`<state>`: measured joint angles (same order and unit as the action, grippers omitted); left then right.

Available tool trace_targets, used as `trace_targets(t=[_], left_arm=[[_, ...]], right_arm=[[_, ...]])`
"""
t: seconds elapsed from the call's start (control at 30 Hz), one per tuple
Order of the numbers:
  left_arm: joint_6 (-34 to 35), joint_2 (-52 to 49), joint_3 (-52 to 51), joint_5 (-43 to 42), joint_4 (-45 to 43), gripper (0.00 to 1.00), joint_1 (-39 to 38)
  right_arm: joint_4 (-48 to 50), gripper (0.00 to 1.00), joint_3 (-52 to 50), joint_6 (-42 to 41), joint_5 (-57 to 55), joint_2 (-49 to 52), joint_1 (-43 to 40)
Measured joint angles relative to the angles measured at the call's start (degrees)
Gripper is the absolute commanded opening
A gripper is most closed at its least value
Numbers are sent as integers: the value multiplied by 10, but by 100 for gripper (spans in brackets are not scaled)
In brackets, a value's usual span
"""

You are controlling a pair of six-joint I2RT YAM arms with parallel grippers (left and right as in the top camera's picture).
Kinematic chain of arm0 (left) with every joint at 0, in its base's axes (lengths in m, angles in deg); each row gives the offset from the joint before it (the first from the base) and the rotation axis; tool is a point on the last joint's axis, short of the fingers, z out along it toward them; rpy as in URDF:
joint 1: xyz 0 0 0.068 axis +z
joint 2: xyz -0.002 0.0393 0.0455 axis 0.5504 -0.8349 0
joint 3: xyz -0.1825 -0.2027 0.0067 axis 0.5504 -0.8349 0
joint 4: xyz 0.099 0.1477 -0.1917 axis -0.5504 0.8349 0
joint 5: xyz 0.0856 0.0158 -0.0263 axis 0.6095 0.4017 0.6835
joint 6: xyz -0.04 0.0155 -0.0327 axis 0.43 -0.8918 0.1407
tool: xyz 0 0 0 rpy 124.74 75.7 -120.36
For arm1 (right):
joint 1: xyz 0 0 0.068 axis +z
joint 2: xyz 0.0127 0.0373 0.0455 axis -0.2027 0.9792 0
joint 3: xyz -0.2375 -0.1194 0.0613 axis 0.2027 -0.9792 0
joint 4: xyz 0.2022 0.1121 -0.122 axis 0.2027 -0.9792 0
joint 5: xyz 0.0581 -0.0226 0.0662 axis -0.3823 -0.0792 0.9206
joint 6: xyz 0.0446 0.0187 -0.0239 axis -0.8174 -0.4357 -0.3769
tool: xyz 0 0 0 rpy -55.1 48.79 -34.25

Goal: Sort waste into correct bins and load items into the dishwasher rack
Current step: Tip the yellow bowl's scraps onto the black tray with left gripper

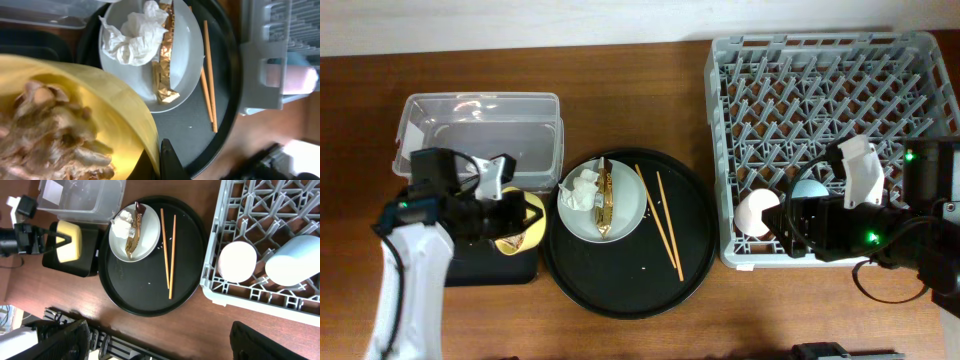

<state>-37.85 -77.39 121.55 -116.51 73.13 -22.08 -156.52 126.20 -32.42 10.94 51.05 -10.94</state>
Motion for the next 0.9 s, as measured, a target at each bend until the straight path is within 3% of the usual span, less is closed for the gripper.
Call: trace_targets(t=[0.1,0.17,0.33,0.6,0.77,0.9], left_arm=[[-107,-112,0,-133,32,0,75],[-197,-185,0,-222,101,0,116],[-341,-218,0,-318,211,0,185],[-411,-218,0,-353,267,0,217],[-508,-219,0,-362,373,0,217],[-581,-216,0,-363,386,0,217]], right_arm=[[0,90,0,0,0,0,0],[0,90,0,0,0,0,0],[1,90,0,0,0,0,0],[2,90,0,0,0,0,0],[6,90,0,0,0,0,0],[6,90,0,0,0,0,0]])
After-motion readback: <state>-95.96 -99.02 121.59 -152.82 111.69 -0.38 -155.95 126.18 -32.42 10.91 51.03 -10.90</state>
